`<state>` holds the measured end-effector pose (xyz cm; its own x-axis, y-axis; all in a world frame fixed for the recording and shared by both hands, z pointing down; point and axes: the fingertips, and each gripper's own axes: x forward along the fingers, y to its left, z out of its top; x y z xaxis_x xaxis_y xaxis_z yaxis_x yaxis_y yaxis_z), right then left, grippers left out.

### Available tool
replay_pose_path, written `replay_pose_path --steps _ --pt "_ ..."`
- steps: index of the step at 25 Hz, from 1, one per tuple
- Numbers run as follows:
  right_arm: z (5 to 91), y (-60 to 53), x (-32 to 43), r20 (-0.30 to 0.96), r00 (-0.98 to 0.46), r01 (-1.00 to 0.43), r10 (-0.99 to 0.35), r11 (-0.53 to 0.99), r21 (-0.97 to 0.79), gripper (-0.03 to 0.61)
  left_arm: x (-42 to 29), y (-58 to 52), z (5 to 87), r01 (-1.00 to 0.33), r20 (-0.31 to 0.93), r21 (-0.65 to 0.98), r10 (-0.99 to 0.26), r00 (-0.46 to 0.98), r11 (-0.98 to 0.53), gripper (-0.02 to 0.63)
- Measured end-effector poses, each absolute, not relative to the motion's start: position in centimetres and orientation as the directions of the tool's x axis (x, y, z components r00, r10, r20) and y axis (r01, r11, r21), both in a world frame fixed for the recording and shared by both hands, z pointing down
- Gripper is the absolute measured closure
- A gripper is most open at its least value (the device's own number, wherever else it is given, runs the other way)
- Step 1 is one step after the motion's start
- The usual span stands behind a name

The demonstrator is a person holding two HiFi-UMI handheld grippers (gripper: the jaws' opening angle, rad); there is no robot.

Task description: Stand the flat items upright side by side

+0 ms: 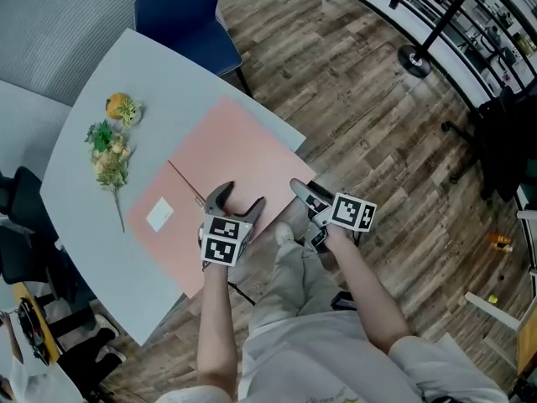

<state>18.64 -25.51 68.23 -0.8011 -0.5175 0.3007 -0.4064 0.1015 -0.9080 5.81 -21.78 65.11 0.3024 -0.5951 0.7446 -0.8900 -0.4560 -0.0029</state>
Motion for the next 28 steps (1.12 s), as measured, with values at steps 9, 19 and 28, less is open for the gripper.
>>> replay_pose_path --steps 9,19,28 --pt "68.1 -25.6 18.5 0.32 -0.797 -0.417 -0.512 0.084 -0.905 0.253 5.6 -21.9 65.2 -0.892 0.749 0.017 -0.586 0.31 -0.451 0.295" --pt "67.4 -25.1 18.9 0.323 -0.795 -0.419 -0.513 0.082 -0.904 0.261 5.9 -21.7 64.8 -0.888 0.745 0.06 -0.572 0.344 -0.457 0.295" --pt "65.5 -25.2 19.2 0.311 -0.799 -0.434 -0.514 0.136 -0.891 0.265 6.1 -21.4 64.0 -0.893 0.709 0.107 -0.596 0.376 -0.437 0.296"
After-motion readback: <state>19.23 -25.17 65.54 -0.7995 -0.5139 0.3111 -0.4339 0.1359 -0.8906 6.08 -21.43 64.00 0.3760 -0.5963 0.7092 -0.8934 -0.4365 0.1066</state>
